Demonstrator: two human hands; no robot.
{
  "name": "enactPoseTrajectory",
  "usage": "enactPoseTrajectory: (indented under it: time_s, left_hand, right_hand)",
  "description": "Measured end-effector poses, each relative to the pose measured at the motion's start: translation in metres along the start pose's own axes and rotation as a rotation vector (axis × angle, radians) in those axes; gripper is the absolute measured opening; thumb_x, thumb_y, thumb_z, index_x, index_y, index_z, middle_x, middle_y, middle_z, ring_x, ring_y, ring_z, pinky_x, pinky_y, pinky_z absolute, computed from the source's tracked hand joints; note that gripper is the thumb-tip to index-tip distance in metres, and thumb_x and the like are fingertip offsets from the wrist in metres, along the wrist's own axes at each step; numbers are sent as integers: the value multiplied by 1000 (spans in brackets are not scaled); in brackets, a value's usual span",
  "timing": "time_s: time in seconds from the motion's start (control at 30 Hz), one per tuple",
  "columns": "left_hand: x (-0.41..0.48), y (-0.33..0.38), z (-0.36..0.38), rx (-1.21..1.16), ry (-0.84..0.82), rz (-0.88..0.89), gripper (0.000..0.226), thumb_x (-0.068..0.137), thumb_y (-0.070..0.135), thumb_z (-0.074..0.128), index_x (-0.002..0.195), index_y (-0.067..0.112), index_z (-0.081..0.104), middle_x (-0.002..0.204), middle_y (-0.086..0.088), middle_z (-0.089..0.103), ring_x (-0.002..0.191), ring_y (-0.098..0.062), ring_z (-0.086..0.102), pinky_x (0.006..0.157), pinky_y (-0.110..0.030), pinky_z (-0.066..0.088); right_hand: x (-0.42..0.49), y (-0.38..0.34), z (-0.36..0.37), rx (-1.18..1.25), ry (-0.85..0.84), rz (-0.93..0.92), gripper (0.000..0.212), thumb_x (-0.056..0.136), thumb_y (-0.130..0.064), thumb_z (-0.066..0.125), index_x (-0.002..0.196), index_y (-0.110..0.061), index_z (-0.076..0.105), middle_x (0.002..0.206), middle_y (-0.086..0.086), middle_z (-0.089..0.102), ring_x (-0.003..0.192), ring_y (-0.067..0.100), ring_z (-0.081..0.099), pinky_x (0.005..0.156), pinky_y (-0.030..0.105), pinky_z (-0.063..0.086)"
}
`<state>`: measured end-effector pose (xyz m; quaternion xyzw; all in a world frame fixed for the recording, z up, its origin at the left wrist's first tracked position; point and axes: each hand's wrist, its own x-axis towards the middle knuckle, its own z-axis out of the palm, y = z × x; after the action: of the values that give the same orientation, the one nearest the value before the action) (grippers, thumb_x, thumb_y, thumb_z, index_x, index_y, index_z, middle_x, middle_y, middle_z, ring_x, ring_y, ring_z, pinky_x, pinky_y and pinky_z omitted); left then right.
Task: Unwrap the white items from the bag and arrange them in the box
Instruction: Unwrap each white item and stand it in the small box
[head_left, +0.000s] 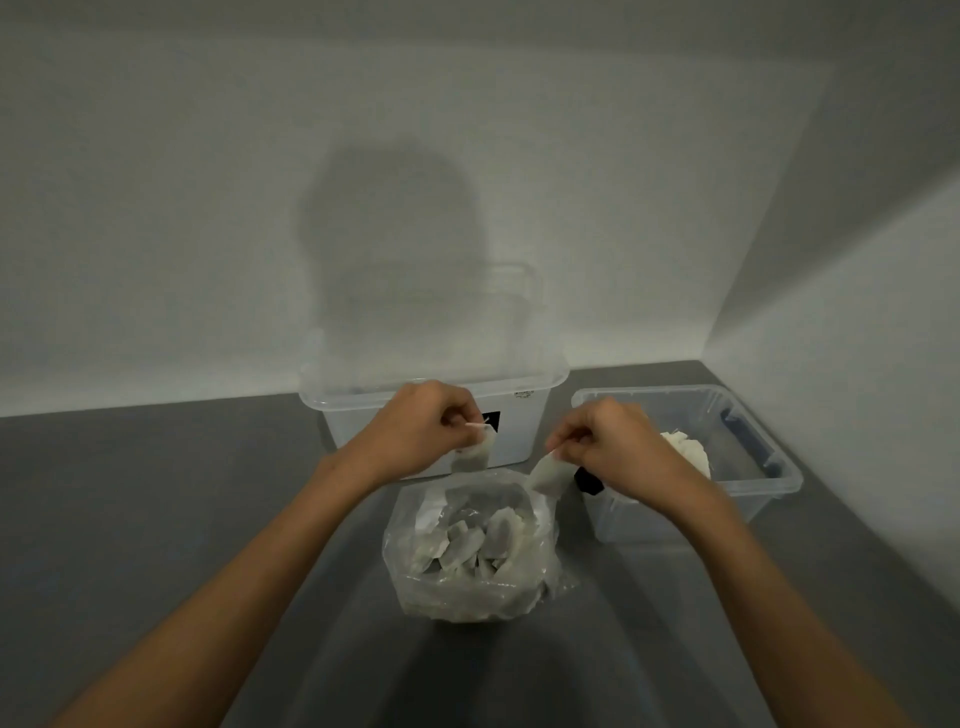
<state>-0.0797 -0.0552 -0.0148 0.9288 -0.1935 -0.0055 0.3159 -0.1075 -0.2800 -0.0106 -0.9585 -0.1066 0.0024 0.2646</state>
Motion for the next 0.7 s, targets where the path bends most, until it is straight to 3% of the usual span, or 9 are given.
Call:
enactPoseTrajectory:
  time_s: [0.17,0.33,0.5,0.6,0.7]
  left_hand:
    - [26,35,8,-71,53,52,6,86,24,67,85,17,68,78,2,67,71,-8,60,57,-9,43]
    - [64,79,32,-145,79,81,8,84,16,70,91,19,68,80,6,69,75,-1,62,63,-6,43]
    - [104,113,79,-134,-34,92,7,86,23,68,89,17,70,83,5,68,77,-4,61,69,-15,46]
    - [125,123,115,-44,-174,87,6,85,21,68,87,17,72,89,4,71,83,-8,63,79,-25,53]
    - [143,128,148,33,-278,48,7,86,18,65,89,17,71,94,1,71,88,-12,64,84,-29,53]
  right_hand:
    - [-1,32,-47,-31,166,1,13,92,-14,58,87,-25,64,85,-6,64,76,12,60,65,21,45]
    - [2,76,-93,-3,228,31,14,90,-9,61,90,-22,64,81,0,66,65,13,65,63,31,57]
    - [14,120,-112,-110,152,41,8,88,-11,64,89,-17,68,78,-8,63,74,6,59,65,16,46]
    - [25,147,-108,-173,58,34,10,85,-13,64,87,-19,71,85,-2,69,80,11,62,74,22,49]
    - [36,171,-94,-170,-90,67,12,85,-10,62,88,-15,71,88,2,67,84,14,61,70,18,45]
